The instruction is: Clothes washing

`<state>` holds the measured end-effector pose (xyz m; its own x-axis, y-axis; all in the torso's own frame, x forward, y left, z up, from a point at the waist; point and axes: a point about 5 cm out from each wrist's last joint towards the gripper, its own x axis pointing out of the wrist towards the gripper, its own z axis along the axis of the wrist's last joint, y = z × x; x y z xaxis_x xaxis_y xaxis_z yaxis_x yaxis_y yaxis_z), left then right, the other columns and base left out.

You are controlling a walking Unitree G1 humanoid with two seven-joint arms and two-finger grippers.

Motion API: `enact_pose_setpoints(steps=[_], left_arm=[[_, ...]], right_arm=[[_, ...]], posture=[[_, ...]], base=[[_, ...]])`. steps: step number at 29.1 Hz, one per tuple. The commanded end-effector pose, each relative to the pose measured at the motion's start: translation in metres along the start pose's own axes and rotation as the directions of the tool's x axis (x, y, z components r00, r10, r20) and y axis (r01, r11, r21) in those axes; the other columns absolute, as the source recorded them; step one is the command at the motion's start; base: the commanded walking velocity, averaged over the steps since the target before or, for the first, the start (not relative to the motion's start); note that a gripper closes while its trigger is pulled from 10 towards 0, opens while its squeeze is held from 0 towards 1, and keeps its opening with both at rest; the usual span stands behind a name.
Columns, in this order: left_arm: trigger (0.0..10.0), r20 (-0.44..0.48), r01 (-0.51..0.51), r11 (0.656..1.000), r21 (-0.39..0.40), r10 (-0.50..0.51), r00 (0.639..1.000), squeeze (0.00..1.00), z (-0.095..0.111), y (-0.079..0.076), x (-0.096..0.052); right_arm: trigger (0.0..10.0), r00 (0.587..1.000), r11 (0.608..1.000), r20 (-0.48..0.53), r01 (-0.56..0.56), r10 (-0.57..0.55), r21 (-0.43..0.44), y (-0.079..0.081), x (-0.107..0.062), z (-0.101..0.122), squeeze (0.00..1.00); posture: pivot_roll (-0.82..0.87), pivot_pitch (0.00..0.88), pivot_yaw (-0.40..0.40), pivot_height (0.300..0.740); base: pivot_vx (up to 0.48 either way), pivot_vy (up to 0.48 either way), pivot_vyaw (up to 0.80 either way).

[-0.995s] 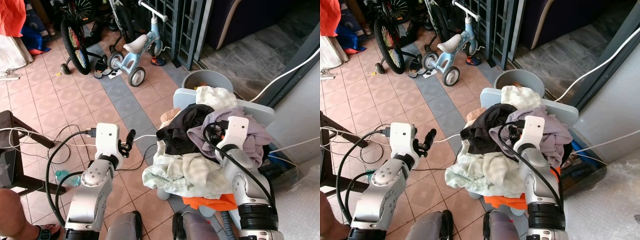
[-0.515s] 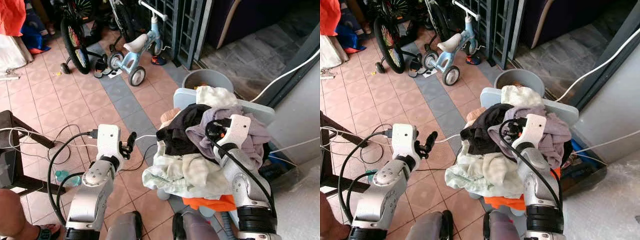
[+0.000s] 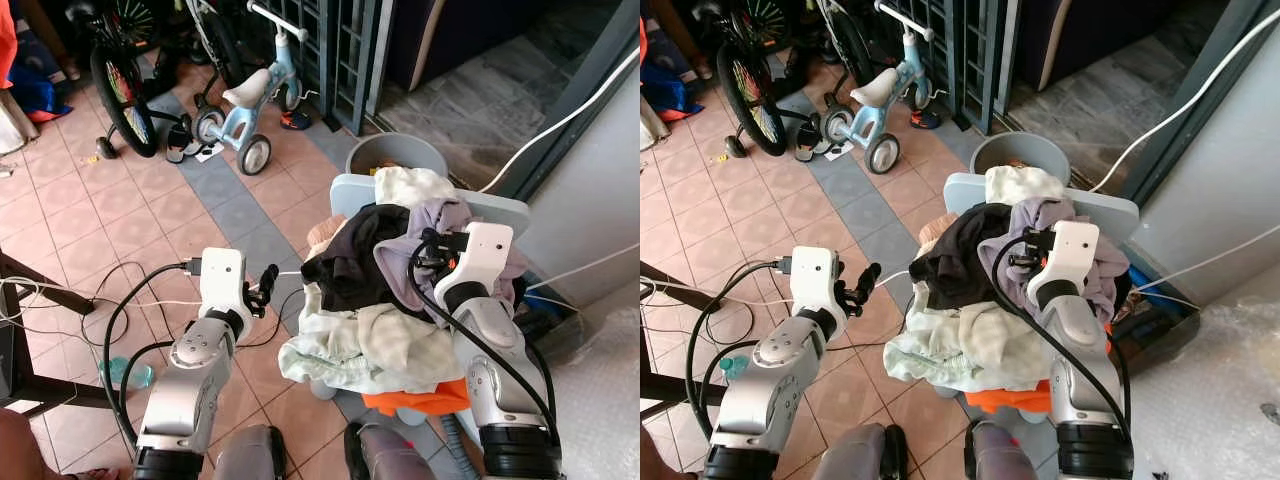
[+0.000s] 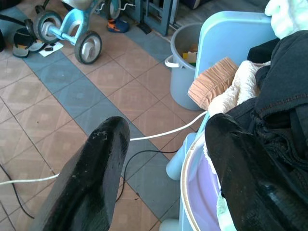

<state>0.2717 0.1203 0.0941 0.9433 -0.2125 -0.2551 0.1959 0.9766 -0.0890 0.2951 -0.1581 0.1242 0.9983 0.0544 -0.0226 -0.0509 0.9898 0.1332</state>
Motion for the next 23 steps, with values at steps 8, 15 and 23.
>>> enact_pose_setpoints(steps=[8,15,23], left_arm=[[10.0,-0.007,-0.019,1.000,0.007,0.020,1.000,0.00,-0.004,-0.001,-0.001],[10.0,0.002,-0.019,1.000,0.012,0.019,1.000,0.00,-0.002,0.000,0.001],[10.0,0.028,-0.005,1.000,-0.001,0.005,1.000,0.00,0.002,0.000,0.003]], right_arm=[[10.0,0.998,0.999,0.048,-0.039,0.040,-0.011,0.009,0.007,0.008,0.00],[10.0,0.997,0.999,0.057,-0.045,0.047,-0.025,0.013,0.008,0.007,0.00],[10.0,0.996,0.995,0.093,0.011,-0.002,-0.103,0.007,0.009,0.014,0.00]], posture=[[-0.02,0.130,0.038,0.740],[-0.02,0.132,0.043,0.740],[-0.02,0.134,0.047,0.740]], base=[[-0.406,0.000,-0.61],[-0.344,0.000,0.00],[0.000,0.000,-0.50]])
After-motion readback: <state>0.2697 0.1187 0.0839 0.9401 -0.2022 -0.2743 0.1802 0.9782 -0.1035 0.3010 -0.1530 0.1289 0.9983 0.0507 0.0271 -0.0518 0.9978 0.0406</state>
